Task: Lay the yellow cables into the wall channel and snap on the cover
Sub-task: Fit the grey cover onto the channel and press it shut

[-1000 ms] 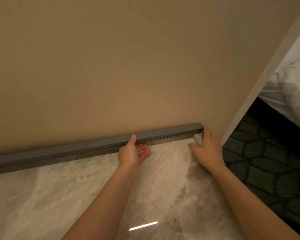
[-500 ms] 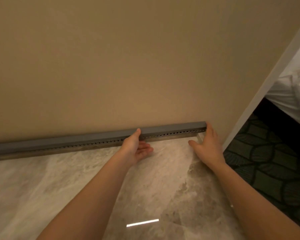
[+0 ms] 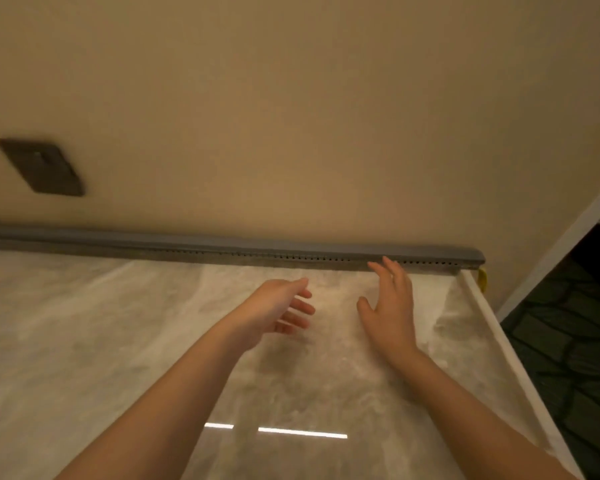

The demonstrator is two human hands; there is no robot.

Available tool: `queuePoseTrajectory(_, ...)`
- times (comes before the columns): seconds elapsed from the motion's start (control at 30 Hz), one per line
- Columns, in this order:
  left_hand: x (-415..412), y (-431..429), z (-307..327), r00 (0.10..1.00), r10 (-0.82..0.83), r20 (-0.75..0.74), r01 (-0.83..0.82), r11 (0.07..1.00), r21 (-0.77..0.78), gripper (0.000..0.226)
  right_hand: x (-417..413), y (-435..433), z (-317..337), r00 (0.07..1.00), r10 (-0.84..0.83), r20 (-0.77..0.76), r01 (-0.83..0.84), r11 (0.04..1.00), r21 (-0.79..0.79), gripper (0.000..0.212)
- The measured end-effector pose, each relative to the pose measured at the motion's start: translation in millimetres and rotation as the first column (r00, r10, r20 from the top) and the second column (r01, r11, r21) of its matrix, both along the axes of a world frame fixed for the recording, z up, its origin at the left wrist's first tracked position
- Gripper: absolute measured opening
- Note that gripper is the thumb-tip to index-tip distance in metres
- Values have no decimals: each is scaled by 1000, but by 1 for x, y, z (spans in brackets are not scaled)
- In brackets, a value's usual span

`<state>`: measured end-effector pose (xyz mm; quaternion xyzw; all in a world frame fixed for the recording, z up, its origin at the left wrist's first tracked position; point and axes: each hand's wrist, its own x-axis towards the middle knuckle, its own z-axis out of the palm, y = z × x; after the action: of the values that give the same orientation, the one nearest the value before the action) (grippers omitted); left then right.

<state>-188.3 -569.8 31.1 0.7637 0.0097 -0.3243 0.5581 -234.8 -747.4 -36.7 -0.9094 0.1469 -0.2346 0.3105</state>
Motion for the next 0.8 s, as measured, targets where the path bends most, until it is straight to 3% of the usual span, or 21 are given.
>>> queuePoseTrajectory(0.13, -29, 81, 19, 993, 20, 116, -26, 998, 49, 33, -7, 90, 27, 981, 190, 46, -194, 977, 92, 51)
queuePoseTrajectory(0.37, -100, 269, 50, 961, 100, 257, -125, 989, 83, 28, -37, 262, 62, 932, 347, 108, -362, 915, 181, 43)
queuePoseTrajectory(0.53, -146, 400, 54, 942, 197, 270, -236, 964, 120, 27, -50, 389, 73, 887, 444, 126, -461, 863, 207, 43)
queuePoseTrajectory(0.8, -156, 504, 44, 911, 332, 246, -358, 931, 69, 26, -33, 522, 70, 815, 565, 130, -578, 772, 265, 42)
